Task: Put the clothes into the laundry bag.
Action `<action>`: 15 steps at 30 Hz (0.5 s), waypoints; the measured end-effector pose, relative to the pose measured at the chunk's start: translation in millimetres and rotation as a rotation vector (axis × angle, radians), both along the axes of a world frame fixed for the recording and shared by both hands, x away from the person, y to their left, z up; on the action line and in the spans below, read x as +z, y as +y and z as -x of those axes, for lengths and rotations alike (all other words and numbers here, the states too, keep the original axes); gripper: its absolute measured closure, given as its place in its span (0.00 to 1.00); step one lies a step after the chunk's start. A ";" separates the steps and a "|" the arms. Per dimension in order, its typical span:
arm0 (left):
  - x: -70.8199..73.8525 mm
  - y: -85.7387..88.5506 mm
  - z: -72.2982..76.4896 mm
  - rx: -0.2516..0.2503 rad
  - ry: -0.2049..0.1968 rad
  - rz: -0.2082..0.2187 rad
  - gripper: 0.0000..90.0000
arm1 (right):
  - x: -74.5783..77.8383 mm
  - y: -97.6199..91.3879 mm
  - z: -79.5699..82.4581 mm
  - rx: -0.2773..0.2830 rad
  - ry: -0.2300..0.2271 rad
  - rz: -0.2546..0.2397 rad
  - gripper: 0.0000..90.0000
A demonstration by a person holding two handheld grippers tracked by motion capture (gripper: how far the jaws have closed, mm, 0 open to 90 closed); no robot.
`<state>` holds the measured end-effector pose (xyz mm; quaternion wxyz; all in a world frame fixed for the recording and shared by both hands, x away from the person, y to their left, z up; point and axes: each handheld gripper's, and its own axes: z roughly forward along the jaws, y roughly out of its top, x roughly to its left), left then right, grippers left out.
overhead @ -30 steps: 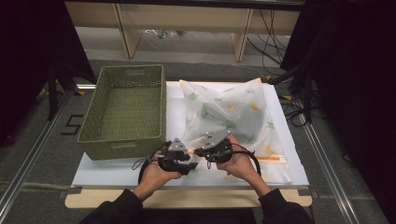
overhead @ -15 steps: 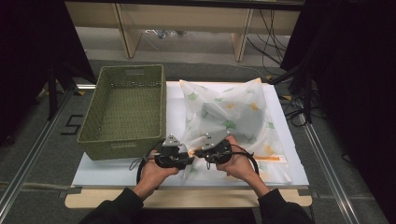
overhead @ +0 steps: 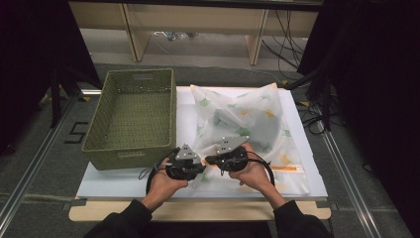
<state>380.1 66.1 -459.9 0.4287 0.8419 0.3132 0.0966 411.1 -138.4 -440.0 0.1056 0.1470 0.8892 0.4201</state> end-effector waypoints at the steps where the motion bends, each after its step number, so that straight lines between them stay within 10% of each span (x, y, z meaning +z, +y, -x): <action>1: 0.1 0.1 0.0 -0.004 0.001 0.004 0.95 | 0.1 0.2 0.1 -0.001 0.002 -0.003 1.00; 15: -2.0 1.2 -1.4 -0.006 0.006 0.007 0.94 | -2.5 1.7 -2.4 -0.035 0.043 -0.031 1.00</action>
